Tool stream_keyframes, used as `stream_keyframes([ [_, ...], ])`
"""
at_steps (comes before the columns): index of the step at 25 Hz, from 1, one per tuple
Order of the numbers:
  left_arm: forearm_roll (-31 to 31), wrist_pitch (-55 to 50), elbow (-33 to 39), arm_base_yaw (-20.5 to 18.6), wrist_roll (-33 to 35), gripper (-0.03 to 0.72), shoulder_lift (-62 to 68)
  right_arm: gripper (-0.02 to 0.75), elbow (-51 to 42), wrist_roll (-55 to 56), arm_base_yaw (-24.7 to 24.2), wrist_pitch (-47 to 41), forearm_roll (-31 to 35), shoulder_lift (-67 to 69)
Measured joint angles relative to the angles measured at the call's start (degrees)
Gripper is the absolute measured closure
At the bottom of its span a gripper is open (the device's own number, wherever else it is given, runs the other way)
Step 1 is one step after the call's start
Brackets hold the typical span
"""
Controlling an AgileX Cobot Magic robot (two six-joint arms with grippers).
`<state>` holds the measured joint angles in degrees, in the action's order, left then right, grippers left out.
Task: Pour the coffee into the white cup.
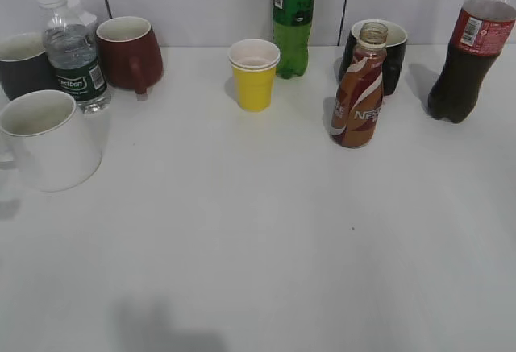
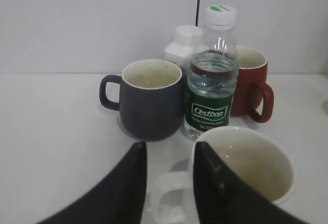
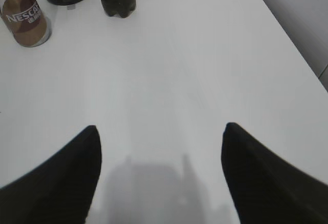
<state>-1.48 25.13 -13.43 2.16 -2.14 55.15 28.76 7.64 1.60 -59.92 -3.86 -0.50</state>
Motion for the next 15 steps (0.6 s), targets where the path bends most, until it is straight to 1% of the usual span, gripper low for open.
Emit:
stream_keyframes([
  [6, 0.4, 0.3, 0.0, 0.0, 0.0, 0.442, 5.3, 0.167, 0.0, 0.0, 0.0, 0.0, 0.0, 0.0],
  [12, 0.6, 5.2, 0.0, 0.0, -0.2, 0.442, 11.0, 0.167, 0.0, 0.0, 0.0, 0.0, 0.0, 0.0],
  [14, 3.0, 5.4, 0.0, 0.0, -1.6, 0.429, 12.9, 0.167, 0.0, 0.0, 0.0, 0.0, 0.0, 0.0],
  [15, 4.3, 5.6, 0.1, 0.0, -2.2, 0.407, 14.0, 0.167, 0.0, 0.0, 0.0, 0.0, 0.1, 0.0],
])
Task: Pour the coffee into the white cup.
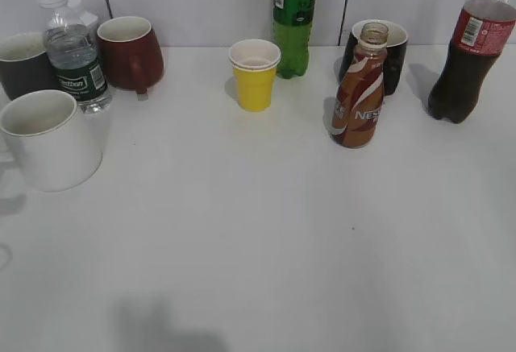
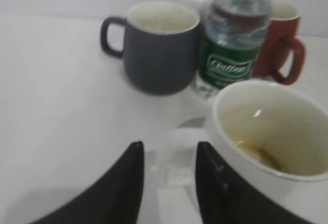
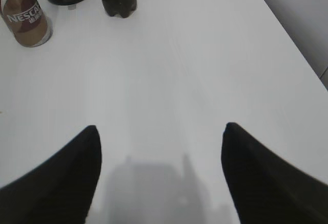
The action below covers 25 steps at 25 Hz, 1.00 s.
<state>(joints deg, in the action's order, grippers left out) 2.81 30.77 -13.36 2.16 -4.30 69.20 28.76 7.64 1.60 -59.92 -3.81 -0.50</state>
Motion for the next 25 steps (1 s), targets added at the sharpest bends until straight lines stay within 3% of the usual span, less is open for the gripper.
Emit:
stream_keyframes([
  [3, 1.2, 3.4, 1.4, 0.0, -0.7, 0.323, 3.5, 0.167, 0.0, 0.0, 0.0, 0.0, 0.1, 0.0],
  [6, 1.2, 9.3, 2.1, 0.0, -1.0, 0.286, 7.2, 0.167, 0.0, 0.0, 0.0, 0.0, 0.1, 0.0],
  [16, 1.0, 27.6, 2.1, 0.0, -1.1, 0.276, 22.5, 0.167, 0.0, 0.0, 0.0, 0.0, 0.1, 0.0],
  [25, 1.0, 34.0, 2.1, 0.0, -1.1, 0.274, 29.7, 0.167, 0.0, 0.0, 0.0, 0.0, 0.1, 0.0],
])
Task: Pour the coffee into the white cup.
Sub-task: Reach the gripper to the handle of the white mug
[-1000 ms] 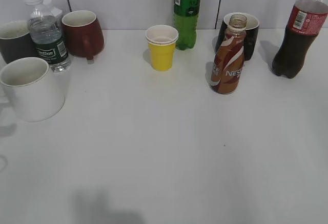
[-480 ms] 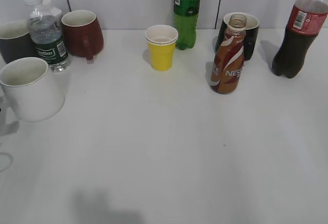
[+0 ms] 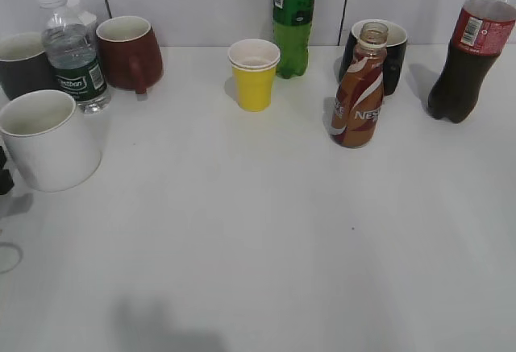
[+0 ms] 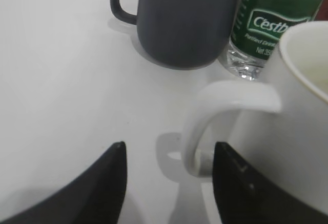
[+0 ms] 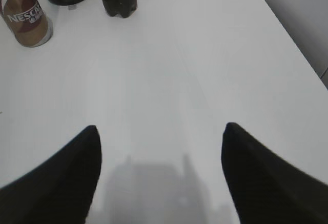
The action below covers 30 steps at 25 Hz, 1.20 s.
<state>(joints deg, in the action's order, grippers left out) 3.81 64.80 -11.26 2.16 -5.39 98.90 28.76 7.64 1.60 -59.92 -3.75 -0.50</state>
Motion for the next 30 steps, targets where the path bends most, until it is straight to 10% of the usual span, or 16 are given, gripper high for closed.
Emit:
stream_keyframes([
  [13, -13.8, 0.5, -2.3, -6.7, -0.5, 0.274, 0.5, 0.167, 0.0, 0.0, 0.0, 0.0, 0.0, 0.0],
  [30, -16.6, -3.5, -4.2, -7.9, -0.6, 0.274, 0.5, 0.167, 0.0, 0.0, 0.0, 0.0, 0.0, 0.0],
])
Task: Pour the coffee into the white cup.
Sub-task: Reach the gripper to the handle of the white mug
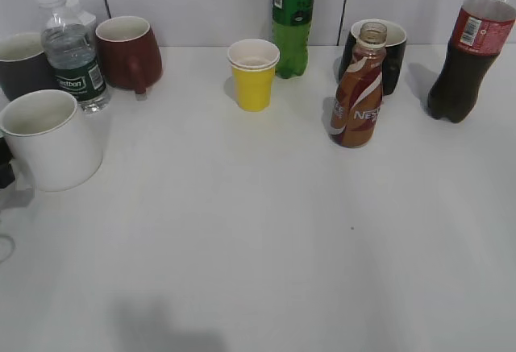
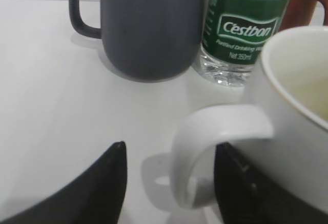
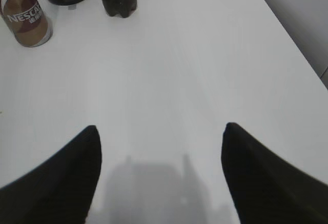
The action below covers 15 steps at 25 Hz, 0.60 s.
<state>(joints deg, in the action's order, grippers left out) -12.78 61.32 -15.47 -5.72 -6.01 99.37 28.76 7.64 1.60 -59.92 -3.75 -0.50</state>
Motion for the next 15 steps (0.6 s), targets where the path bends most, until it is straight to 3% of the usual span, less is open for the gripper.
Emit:
stream_keyframes([
  [15, -4.3, -2.0, -1.8, -1.2, -0.9, 0.312, 0.0, 0.167, 0.0, 0.0, 0.0, 0.0, 0.0, 0.0],
])
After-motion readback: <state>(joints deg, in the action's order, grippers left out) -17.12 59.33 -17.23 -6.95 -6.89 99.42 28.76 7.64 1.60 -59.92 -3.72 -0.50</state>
